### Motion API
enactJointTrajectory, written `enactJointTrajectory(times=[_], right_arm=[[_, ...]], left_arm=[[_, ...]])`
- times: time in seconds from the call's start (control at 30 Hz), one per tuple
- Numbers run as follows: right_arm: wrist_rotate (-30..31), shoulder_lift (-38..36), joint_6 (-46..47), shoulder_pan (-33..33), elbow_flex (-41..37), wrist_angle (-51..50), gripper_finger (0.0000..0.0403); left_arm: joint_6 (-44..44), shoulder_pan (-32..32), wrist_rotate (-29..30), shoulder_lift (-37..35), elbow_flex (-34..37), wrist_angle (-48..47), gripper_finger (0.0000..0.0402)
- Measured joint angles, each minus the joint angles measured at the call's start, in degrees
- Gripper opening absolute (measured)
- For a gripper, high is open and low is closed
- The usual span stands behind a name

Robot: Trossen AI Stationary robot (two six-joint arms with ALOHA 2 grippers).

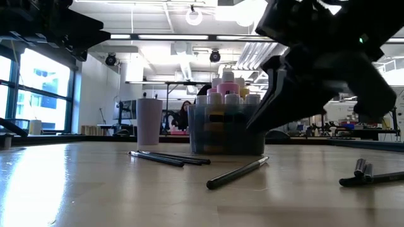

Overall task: Pick & Place Paint Supplies
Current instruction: Put the silver paint brush into the violet cup

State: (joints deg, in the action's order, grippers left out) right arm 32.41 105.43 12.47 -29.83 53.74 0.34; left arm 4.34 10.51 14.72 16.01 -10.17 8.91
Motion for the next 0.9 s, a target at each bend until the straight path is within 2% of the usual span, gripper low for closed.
enactJointTrajectory(times=[0.13, 0.27, 0.53, 0.9], right_arm=[[3.4, 1.9, 1.4, -0.6, 0.6, 0.9, 0.0002], [4.1, 2.7, 0.9, 0.1, 2.4, 0.1, 0.0002], [-3.9, 2.9, 3.1, 3.3, 2.4, -5.1, 0.0002], [-11.9, 2.8, 4.5, 2.4, 2.6, -7.3, 0.0003]], left_arm=[[0.0, 0.0, 0.0, 0.0, 0.0, 0.0, 0.0154], [0.0, 0.0, 0.0, 0.0, 0.0, 0.0, 0.0154], [0.0, 0.0, 0.0, 0.0, 0.0, 0.0, 0.0154], [0.0, 0.0, 0.0, 0.0, 0.0, 0.0, 0.0154]])
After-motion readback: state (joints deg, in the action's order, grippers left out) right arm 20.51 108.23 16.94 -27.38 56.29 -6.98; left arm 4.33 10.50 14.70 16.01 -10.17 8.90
